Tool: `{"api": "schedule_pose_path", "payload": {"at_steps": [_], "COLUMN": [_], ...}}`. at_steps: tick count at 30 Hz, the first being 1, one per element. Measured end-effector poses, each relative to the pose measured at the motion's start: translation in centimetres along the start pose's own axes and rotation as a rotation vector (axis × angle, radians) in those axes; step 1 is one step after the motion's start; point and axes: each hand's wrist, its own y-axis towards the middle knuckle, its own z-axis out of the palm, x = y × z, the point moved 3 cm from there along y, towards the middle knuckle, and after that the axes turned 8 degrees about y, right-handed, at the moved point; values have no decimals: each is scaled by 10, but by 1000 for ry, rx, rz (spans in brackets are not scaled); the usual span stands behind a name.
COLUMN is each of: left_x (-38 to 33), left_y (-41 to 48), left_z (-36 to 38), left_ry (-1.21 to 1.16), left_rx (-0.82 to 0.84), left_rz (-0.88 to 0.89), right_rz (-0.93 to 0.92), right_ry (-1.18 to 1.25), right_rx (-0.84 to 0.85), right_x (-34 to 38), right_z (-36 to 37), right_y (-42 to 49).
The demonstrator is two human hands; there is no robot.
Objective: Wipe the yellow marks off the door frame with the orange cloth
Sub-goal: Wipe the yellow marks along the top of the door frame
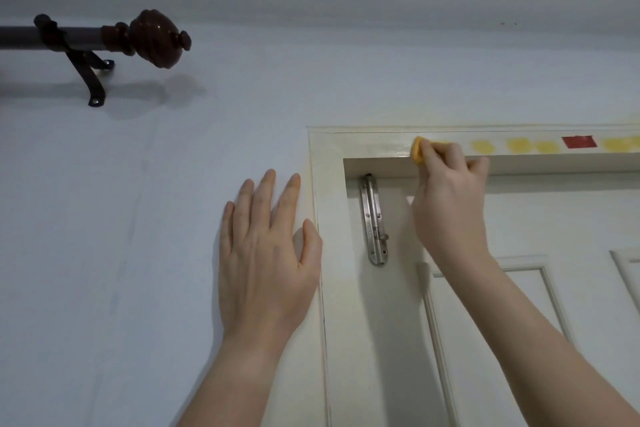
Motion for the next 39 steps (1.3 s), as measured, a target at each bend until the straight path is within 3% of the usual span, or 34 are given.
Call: {"api": "schedule_pose_path", "payload": {"at_steps": [6, 10, 15, 20, 25, 30, 35, 39], "left_x": [-23, -28, -30, -35, -43, -52, -63, -71], "left_y": [2, 2, 2, -2, -1, -5, -8, -12], "left_z": [6, 9, 12, 14, 18, 20, 22, 23], "left_ry": [6, 13, 36, 43, 52, 49, 71, 56], "left_rx": [4, 5, 20, 31, 36, 60, 67, 73], "left_rz": [22, 18, 31, 44, 37, 38, 39, 39], "right_rz": [-189, -35, -178, -41, -196, -8, -156, -38], "right_ry": [33, 37, 61, 76, 122, 93, 101, 86], "right_rx": [69, -18, 47, -2, 66, 40, 95, 109], "right_x": [12, -17, -1, -26, -4, -41, -30, -56], "right_z": [16, -2, 13, -4, 8, -12, -6, -19], "right_y": [6, 2, 3, 5, 4, 10, 11, 23]}}
